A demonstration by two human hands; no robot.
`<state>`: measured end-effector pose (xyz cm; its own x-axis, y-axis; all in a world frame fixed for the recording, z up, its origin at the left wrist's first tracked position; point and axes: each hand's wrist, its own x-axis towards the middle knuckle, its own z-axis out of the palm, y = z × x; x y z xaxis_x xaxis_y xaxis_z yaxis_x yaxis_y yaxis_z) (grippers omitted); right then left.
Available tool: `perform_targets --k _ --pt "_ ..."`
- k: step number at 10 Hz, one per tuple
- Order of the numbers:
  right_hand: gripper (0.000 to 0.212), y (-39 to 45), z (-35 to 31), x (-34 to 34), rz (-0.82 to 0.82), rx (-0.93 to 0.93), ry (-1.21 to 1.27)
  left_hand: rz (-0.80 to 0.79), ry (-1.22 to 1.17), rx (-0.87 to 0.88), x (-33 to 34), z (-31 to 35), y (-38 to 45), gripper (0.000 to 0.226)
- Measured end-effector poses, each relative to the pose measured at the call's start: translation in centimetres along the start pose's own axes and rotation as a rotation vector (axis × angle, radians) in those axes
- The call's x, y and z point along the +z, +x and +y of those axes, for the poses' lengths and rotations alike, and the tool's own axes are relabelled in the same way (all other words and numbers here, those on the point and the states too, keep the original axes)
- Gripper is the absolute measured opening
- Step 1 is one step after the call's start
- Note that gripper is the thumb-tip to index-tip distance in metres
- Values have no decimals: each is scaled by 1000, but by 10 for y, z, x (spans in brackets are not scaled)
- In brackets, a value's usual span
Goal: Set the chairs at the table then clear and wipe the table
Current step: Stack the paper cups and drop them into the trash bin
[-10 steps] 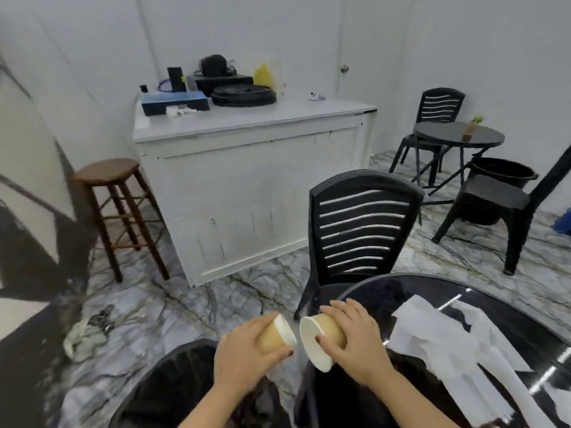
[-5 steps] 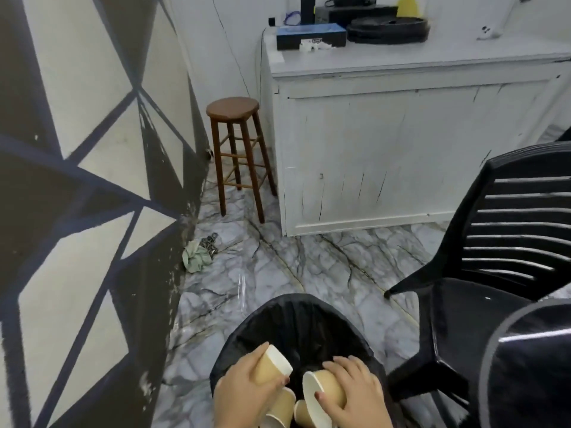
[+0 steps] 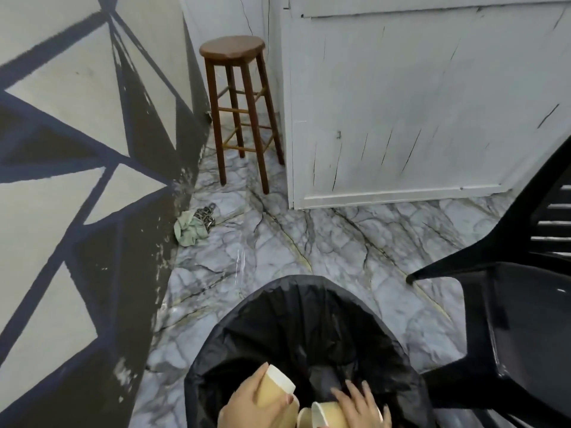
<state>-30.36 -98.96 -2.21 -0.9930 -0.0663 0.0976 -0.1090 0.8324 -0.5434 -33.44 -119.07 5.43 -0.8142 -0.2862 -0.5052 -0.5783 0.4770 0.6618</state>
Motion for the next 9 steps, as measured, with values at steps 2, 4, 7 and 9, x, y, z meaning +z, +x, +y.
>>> perform_targets --k 2,4,7,9 --pt "73 17 0 18 155 54 179 -39 297 60 5 -9 8 125" --pt "69 38 -40 -53 -219 328 -132 -42 348 127 -25 26 -7 77" --pt "133 62 -110 -196 -407 218 -72 26 300 359 -86 120 -54 68" --pt "119 69 -130 -277 -257 211 -48 31 312 561 -110 195 -90 69"
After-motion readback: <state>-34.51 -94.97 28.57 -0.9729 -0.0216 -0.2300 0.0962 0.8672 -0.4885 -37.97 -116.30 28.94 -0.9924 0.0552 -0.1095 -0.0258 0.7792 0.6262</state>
